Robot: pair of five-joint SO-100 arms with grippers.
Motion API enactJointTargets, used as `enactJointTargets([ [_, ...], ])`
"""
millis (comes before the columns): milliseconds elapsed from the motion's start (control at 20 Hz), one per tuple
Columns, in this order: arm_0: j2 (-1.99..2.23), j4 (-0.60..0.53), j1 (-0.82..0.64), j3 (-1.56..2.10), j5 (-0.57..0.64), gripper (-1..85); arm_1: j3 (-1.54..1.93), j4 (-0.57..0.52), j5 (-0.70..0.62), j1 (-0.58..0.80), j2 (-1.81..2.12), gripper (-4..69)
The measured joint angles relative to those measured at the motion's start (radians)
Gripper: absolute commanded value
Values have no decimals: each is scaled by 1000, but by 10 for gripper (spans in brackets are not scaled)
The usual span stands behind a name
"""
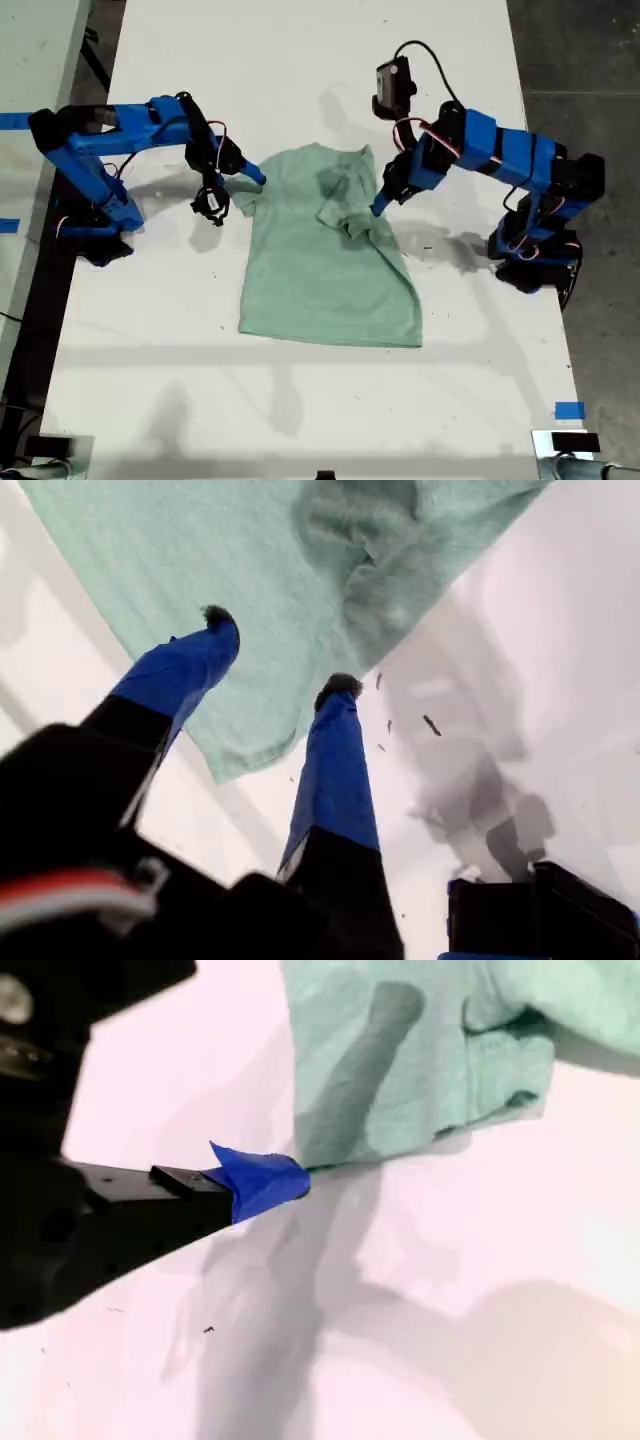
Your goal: Fold tshirt
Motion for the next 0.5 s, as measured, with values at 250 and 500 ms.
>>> enactJointTargets([
  [250,-147,17,-26,-54,15,222,110,0,31,-20,150,188],
  [500,-213,5,-31,-166,43,52,239,-48,41,-21,276,183],
])
